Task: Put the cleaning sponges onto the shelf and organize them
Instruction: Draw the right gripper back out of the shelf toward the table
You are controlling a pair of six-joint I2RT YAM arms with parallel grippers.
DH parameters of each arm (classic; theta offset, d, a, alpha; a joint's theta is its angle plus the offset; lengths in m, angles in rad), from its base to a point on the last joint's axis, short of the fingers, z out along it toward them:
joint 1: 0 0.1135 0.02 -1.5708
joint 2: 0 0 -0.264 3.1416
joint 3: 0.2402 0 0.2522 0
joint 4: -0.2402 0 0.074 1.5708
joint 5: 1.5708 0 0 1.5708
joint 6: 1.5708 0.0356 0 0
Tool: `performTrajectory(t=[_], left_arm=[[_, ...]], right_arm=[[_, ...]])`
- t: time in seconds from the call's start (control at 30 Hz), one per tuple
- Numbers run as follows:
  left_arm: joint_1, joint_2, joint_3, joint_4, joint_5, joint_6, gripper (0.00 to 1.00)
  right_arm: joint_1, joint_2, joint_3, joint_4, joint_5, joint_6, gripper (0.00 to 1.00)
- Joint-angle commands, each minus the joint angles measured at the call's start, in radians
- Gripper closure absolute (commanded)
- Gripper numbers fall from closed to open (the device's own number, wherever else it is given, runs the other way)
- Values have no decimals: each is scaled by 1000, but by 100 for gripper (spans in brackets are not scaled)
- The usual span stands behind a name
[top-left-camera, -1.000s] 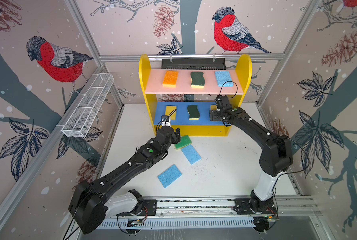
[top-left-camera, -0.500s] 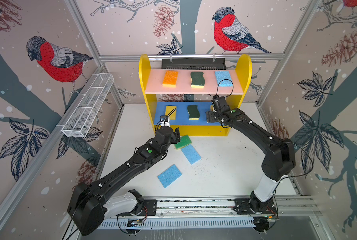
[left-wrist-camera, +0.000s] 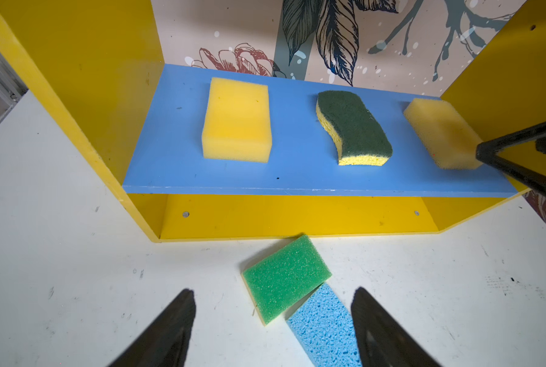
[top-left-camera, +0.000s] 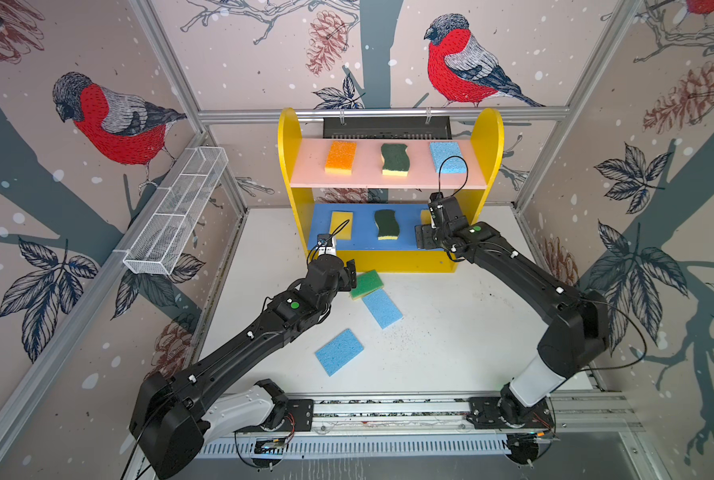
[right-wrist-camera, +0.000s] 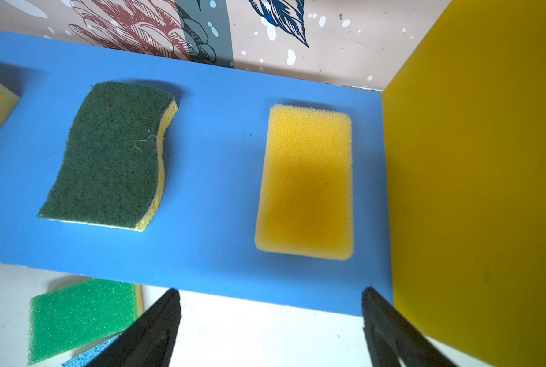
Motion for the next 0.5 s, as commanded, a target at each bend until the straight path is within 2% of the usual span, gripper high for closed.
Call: performTrajectory(t=[0.0,0.47], left_arm=[[1,-11,16,-43,-32,13,22],[1,-30,94,-184,-83,25,21]], right_arm=[[5,-35,-28,25,1,20,11],[10,-204,-182,64,-51,35,10]])
